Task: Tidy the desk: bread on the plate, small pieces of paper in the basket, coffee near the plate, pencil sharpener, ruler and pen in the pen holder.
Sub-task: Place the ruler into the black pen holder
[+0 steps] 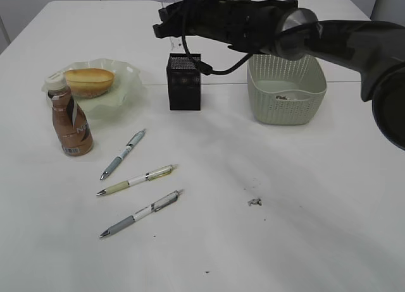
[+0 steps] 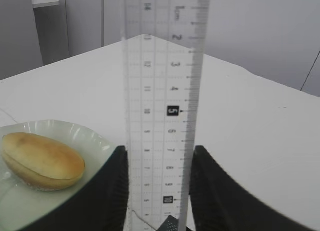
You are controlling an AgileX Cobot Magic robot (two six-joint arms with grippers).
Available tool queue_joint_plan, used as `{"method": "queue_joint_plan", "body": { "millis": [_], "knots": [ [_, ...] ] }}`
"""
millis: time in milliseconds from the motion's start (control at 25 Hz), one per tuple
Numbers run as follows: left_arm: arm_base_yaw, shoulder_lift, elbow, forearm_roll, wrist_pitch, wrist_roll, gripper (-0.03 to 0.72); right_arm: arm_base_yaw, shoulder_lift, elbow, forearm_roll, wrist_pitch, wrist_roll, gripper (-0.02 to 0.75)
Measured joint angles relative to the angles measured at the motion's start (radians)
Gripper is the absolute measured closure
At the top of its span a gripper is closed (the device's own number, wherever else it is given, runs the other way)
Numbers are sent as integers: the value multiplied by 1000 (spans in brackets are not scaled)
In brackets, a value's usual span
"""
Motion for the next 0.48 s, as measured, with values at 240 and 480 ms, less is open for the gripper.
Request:
{"method": "queue_joint_plan", "body": {
  "millis": [240,480],
  "knots": [
    [0,5,0,2,0,0,398,-27,24,-5,-1,-6,0,479],
    [0,11,0,2,0,0,398,-39,47,-6,-5,-52,0,479]
  ]
}}
